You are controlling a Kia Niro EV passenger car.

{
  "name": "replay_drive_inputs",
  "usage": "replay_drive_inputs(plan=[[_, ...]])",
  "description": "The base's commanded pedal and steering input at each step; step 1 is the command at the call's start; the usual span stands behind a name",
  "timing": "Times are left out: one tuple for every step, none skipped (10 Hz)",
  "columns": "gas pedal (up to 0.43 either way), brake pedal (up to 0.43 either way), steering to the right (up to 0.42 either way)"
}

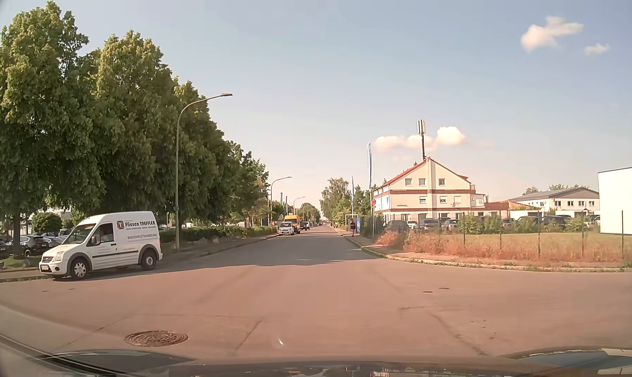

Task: Follow the waypoints while adhering to traffic rules and regulations

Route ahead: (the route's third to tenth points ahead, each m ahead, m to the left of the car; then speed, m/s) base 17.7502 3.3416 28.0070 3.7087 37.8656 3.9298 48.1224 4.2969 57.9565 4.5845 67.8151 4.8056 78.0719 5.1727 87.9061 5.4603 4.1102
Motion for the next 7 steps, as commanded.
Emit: replay_drive_inputs(plan=[[0.0, 0.018, 0.005], [0.0, 0.018, 0.003], [0.008, 0.018, -0.001], [0.067, 0.018, -0.008], [0.15, 0.018, -0.013], [0.209, 0.012, -0.016], [0.248, 0.018, -0.019]])
